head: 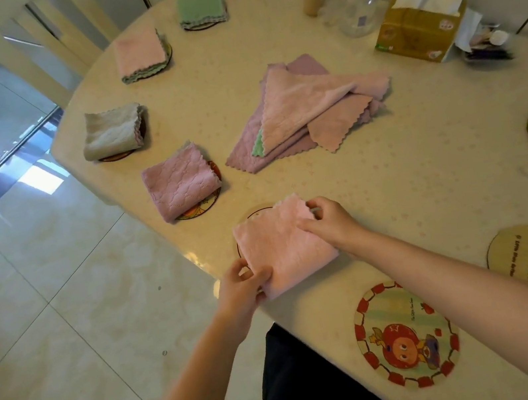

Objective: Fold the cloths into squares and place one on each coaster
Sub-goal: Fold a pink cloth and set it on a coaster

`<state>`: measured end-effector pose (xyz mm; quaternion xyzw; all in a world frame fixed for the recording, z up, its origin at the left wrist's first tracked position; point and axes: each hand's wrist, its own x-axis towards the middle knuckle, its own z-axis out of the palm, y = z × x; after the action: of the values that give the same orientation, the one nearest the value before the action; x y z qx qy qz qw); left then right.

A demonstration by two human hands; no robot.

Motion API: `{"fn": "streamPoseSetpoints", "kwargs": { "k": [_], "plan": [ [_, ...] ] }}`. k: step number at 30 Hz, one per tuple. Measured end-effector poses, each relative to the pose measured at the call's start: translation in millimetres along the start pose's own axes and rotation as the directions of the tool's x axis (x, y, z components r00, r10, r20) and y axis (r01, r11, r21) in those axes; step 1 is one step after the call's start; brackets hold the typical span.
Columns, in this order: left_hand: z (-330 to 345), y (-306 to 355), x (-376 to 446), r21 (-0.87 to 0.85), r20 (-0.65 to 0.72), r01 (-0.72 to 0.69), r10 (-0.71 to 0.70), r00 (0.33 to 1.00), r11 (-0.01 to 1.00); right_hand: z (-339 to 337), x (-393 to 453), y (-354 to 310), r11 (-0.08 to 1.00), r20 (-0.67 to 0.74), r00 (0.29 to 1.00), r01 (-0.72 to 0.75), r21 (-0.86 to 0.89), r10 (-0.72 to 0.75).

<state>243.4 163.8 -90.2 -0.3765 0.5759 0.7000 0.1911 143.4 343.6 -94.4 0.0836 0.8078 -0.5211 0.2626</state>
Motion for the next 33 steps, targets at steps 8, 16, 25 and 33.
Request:
{"fn": "streamPoseSetpoints", "kwargs": {
  "k": [8, 16, 25, 33],
  "plan": [
    [-13.6, 14.6, 35.7, 0.424, -0.153, -0.036, 0.110, 0.982, 0.905, 24.6, 30.3, -2.3, 0.975, -0.018, 0.992, 0.119, -0.189, -0.125],
    [-12.2, 18.3, 32.5, 0.681, -0.186, 0.019, 0.148, 0.971, 0.732, 27.7, 42.0, -2.4, 0.884, -0.060, 0.992, 0.072, -0.462, -0.112],
    [-31.5, 86.5, 61.1, 0.968, 0.098, -0.169, 0.341, 0.935, 0.186, -29.6, 82.2, -15.6, 0.812, -0.054, 0.998, -0.058, -0.580, 0.033],
    [47.6, 180.0, 146.3, 0.840, 0.489, -0.543, 0.444, 0.751, -0.008, -86.8, 147.1, -68.7, 0.703, -0.212, 0.954, -0.002, -0.711, -0.211]
  ]
}}
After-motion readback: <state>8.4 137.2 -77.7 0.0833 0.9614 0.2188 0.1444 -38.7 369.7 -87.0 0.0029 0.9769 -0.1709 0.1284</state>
